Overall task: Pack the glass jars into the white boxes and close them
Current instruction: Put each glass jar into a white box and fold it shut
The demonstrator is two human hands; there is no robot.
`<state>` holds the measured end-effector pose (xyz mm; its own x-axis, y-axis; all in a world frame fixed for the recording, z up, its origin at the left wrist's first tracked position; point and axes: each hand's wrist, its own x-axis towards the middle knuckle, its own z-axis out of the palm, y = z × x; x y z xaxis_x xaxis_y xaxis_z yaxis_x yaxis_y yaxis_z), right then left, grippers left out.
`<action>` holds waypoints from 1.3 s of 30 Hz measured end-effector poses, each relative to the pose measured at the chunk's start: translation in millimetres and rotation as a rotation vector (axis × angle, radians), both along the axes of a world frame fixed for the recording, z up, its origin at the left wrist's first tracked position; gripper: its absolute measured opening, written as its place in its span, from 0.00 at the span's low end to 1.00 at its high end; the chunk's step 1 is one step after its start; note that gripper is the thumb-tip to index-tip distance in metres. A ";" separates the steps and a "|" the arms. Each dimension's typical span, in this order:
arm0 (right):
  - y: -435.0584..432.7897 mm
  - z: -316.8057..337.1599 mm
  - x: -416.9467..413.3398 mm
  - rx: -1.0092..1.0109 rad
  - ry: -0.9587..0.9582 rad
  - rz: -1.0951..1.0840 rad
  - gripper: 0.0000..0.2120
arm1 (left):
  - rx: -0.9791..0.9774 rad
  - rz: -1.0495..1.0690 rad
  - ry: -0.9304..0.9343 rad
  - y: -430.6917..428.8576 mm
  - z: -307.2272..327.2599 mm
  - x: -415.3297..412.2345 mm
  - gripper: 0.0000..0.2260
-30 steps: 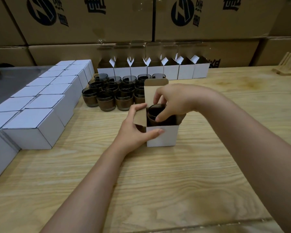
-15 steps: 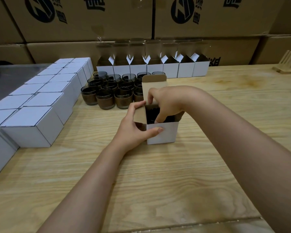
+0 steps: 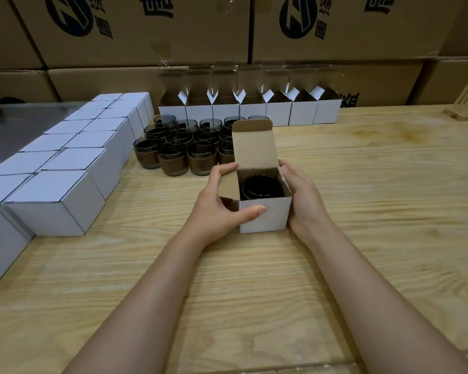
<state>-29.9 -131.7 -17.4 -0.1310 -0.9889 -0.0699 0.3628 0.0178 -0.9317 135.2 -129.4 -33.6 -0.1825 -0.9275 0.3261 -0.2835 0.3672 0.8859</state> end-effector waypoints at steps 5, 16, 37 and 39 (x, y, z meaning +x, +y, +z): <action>0.2 3.3 -1.0 -0.124 0.154 0.069 0.14 | -0.012 0.002 0.018 -1.4 -1.7 0.3 0.45; -1.6 2.7 -2.0 -0.212 0.150 0.062 0.16 | 0.023 -0.062 0.010 -1.7 0.4 -2.3 0.21; 5.6 -8.0 -9.2 -0.460 0.338 0.084 0.06 | 0.065 0.007 0.232 -8.4 -6.9 -3.1 0.26; 6.4 -7.5 -9.1 -0.469 0.388 0.089 0.09 | 0.064 -0.001 0.238 -9.0 -7.7 -3.0 0.26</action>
<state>-39.0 -125.4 -24.9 0.0248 -0.9112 0.4112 0.0117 -0.4110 -0.9115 132.2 -138.4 -41.3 -0.1079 -0.9475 0.3011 -0.0634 0.3088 0.9490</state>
